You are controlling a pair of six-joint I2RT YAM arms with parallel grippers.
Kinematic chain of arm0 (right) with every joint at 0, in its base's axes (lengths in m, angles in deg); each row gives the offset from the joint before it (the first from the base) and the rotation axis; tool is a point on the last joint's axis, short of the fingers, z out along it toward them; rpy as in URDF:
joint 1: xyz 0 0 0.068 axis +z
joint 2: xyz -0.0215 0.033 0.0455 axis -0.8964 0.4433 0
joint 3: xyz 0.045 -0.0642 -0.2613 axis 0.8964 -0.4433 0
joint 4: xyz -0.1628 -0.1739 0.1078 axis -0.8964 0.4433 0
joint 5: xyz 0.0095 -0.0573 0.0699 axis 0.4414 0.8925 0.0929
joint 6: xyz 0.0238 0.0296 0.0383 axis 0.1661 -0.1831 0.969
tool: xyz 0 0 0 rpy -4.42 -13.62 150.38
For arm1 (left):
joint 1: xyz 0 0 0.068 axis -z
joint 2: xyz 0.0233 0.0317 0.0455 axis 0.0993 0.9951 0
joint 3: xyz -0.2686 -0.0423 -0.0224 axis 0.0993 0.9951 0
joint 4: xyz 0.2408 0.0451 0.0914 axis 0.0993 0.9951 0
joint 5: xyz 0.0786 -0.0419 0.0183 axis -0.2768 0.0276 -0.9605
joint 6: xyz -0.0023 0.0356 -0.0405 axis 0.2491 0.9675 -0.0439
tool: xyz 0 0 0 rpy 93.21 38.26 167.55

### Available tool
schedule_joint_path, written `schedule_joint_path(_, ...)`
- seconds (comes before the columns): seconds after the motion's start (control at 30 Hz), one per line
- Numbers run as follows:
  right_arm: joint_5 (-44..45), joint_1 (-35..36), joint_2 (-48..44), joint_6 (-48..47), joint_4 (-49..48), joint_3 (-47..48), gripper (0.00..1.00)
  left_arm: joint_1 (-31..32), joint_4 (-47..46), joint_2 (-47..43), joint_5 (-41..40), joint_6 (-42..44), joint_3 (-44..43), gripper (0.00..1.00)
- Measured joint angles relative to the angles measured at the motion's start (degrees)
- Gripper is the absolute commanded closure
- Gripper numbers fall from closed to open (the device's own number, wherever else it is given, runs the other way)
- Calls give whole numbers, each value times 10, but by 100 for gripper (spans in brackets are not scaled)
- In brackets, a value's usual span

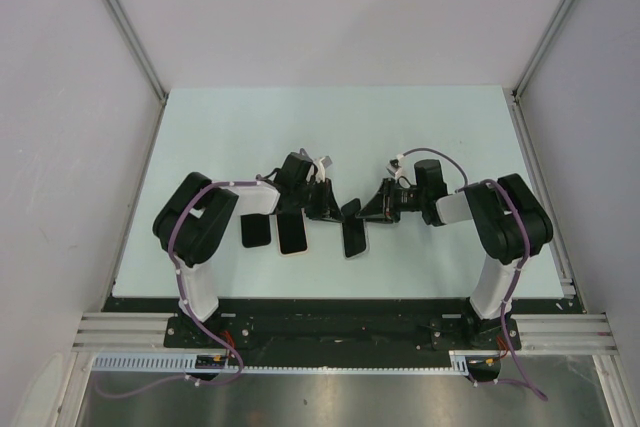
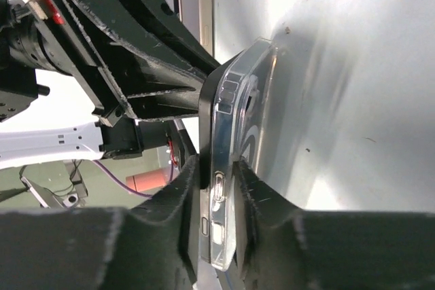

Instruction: Put the phone into the phone case

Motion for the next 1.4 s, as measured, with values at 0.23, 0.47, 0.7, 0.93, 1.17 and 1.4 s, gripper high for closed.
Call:
schedule_joint_path(0.23, 12, -9, 0, -25, 27, -2, 100, 0, -3, 0, 4, 0, 0, 82)
schedule_joint_path(0.47, 21, -9, -3, -35, 38, -2, 80, 0, -11, 0, 12, -1, 1, 82)
schedule_joint_path(0.7, 29, -6, 6, -38, 43, -2, 75, 1, -20, 0, 15, -7, 3, 81)
schedule_joint_path(0.93, 42, 2, 6, -51, 55, -2, 100, 1, -20, 0, 15, -11, 3, 74)
schedule_joint_path(1.17, 42, 2, 6, -53, 56, -2, 100, 0, -7, -14, 12, -5, 4, 46)
schedule_joint_path(1.4, 28, -7, -14, -44, 61, -2, 100, -31, 28, -95, 19, 7, 4, 27)
